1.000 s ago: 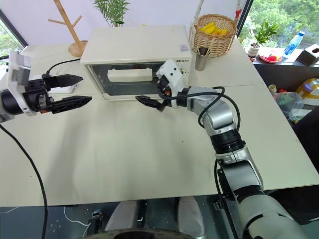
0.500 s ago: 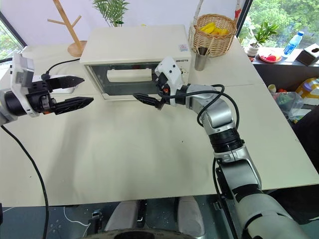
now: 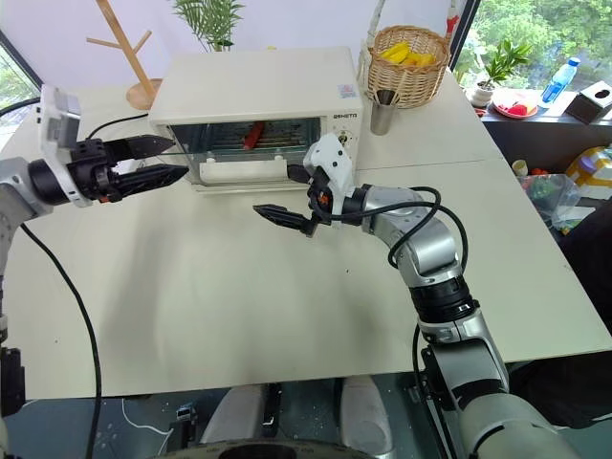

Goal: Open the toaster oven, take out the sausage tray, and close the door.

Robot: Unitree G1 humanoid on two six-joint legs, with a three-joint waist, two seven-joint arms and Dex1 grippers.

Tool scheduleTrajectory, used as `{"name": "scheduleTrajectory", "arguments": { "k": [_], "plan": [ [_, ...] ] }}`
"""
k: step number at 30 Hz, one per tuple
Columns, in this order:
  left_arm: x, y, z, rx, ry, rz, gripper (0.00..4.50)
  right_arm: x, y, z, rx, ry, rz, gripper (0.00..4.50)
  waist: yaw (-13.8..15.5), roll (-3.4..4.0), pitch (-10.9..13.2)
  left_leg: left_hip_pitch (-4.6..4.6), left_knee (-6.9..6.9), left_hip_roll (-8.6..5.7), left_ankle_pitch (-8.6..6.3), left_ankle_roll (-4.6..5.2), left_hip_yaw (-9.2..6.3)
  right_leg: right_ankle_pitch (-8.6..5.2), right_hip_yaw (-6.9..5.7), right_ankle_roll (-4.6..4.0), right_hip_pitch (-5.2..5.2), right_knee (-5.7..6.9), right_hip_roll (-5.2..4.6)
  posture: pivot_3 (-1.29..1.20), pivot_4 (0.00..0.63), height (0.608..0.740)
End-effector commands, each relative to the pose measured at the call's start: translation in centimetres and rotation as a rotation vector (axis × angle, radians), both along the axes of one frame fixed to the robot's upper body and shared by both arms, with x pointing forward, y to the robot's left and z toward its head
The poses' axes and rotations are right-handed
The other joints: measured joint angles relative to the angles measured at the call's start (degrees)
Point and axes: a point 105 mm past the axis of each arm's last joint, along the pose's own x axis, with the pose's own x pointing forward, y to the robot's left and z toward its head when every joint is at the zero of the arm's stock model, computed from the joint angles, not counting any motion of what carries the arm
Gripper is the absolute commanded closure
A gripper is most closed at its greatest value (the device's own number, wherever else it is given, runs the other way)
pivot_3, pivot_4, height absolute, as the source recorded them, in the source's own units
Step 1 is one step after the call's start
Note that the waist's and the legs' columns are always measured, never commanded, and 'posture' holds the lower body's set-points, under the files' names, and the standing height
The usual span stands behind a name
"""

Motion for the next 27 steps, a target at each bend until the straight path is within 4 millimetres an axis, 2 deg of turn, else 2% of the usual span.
{"name": "scheduleTrajectory", "arguments": {
  "k": [1,4,7,14,23,27],
  "plan": [
    [0.7,-0.3,1.7,-0.014,-0.061,-0.007,2.95,-1.8,1.1,1.6,0.057,-0.062,0.067,0.00,0.0,-0.01,0.0,0.00,0.02,0.01,0.00,0.00,0.01,0.00,0.01,0.00,-0.02,0.04,0.04,0.00,0.150,0.740],
    [1.4,-0.7,2.0,-0.014,-0.067,-0.017,4.47,-2.3,1.2,1.0,0.064,-0.041,0.070,0.00,0.0,-0.02,0.0,0.01,0.05,0.05,0.00,0.00,0.10,0.01,0.02,-0.02,-0.03,0.11,0.12,0.00,0.150,0.740],
    [2.2,-0.9,1.4,0.024,-0.069,-0.012,4.47,-2.7,1.3,0.5,0.068,-0.023,0.068,0.00,-0.2,-0.02,0.0,0.02,0.05,0.15,0.00,0.00,0.15,0.05,0.15,-0.10,-0.10,0.15,0.24,0.00,0.150,0.740],
    [3.5,-0.4,-1.9,0.226,-0.072,-0.013,4.47,-3.0,1.2,0.2,0.077,-0.011,0.057,0.00,-0.1,-0.03,0.0,0.01,0.04,0.20,0.00,0.00,0.39,0.07,0.26,-0.14,-0.21,0.19,0.32,0.00,0.150,0.740],
    [4.4,-0.2,-2.5,0.250,-0.084,-0.005,4.47,-3.0,0.6,0.2,0.063,-0.021,0.014,0.00,0.0,-0.08,0.0,0.02,0.06,0.20,0.00,0.01,0.66,0.08,0.52,-0.12,-0.30,0.24,0.31,0.00,0.150,0.740],
    [4.5,-0.3,-2.6,0.236,-0.081,-0.008,4.47,-2.5,-0.9,-0.4,0.002,-0.018,-0.061,0.00,0.1,-0.11,0.0,0.01,0.06,0.21,0.00,0.01,0.77,0.08,0.60,-0.12,-0.34,0.23,0.31,0.00,0.150,0.740]
  ]
}}
